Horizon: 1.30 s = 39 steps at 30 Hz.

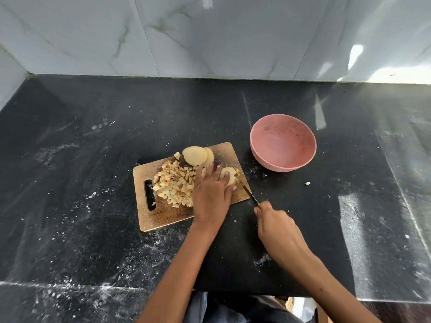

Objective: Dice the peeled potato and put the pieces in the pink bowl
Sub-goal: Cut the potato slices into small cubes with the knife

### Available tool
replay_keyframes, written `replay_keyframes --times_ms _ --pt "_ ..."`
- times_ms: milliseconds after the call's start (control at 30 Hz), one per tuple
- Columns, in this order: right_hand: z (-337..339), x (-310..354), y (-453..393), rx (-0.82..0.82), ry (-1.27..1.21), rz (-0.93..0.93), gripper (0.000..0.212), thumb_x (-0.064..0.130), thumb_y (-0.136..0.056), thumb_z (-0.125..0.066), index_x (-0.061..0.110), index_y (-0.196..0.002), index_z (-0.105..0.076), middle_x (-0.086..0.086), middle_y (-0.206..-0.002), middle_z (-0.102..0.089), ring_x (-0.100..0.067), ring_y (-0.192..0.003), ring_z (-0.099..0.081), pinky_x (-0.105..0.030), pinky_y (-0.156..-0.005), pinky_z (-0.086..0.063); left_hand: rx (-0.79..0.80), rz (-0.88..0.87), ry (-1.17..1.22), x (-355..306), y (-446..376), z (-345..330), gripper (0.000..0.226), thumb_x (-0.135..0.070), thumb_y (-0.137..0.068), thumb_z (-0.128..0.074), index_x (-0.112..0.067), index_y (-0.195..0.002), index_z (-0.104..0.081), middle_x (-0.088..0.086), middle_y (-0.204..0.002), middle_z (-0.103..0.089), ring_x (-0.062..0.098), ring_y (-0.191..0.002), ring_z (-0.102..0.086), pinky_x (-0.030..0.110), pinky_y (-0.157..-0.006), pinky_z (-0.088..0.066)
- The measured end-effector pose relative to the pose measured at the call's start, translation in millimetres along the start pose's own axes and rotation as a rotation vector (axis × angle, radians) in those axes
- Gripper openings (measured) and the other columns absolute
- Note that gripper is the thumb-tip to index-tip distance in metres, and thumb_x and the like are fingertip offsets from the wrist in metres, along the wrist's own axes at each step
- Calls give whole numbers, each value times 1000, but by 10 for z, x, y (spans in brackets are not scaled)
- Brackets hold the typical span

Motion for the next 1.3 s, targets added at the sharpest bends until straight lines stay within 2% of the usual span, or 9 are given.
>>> replay_keyframes --times_ms 133,233,500,700,867,1000,1067,1167,1300 --pt "65 188 -227 -27 -9 -7 16 25 -104 -29 12 -99 -37 -13 -97 -61 -32 -83 -56 -35 -65 -37 -66 -38 -56 33 34 11 25 -29 -86 -70 -12 -103 -74 13 -114 -69 31 -124 -55 41 -114 -12" --pt "15 261 -382 3 36 -38 21 18 -102 -31 7 -117 -42 -17 -112 -60 -35 -100 -59 -34 -68 -38 -100 -2 -4 48 44 37 29 -31 -85 -60 -10 -99 -75 11 -111 -70 28 -119 -59 39 -114 -13" --pt "-68 377 -498 24 95 -50 40 6 -97 -34 7 -137 -33 -15 -118 -60 -34 -106 -60 -36 -74 -42 -144 10 -3 15 37 28 25 -30 -83 -61 -13 -93 -77 9 -105 -72 26 -114 -63 40 -113 -15" --pt "-132 162 -302 102 106 -73 32 13 -101 -32 9 -133 -32 -14 -114 -59 -33 -103 -60 -37 -73 -43 -109 60 -39 7 28 -14 24 -31 -82 -68 -12 -95 -76 9 -109 -71 27 -119 -59 43 -115 -11" --pt "-218 11 -75 104 103 -67 16 27 -105 -23 14 -101 -31 -11 -101 -62 -31 -94 -61 -36 -67 -40 -101 68 -56 -1 26 -1 23 -28 -79 -77 -12 -95 -76 8 -109 -71 27 -120 -58 45 -115 -10" --pt "-154 -49 46 76 75 -26 20 30 -105 -22 15 -95 -31 1 -74 -46 -27 -78 -53 -34 -65 -38 -94 33 -98 -5 28 11 22 -32 -82 -75 -15 -95 -77 8 -110 -71 30 -124 -55 49 -115 -6" --pt "-64 -21 55 31 46 3 23 32 -104 -23 15 -93 -33 1 -71 -43 -28 -77 -54 -35 -65 -39 -72 8 -130 6 33 31 22 -35 -85 -70 -18 -99 -76 7 -115 -69 31 -131 -48 52 -115 2" --pt "43 80 -38 -26 -11 9 23 31 -104 -25 14 -93 -36 -7 -81 -56 -29 -76 -55 -36 -65 -39 -51 1 -165 36 65 73 22 -35 -85 -70 -21 -100 -75 7 -118 -68 31 -136 -40 54 -113 11" --pt "38 241 -264 -26 14 -8 19 21 -102 -30 9 -110 -43 -16 -102 -62 -35 -93 -61 -35 -67 -39 -68 20 -147 44 86 98 21 -33 -79 -76 -20 -96 -76 6 -112 -70 31 -133 -44 56 -112 3"
Point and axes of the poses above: each hand's wrist, its own y-axis away from the middle knuckle, its own z-axis out of the back of the hand, x = y × z, the point moved 6 cm from there along -y, towards the middle knuckle
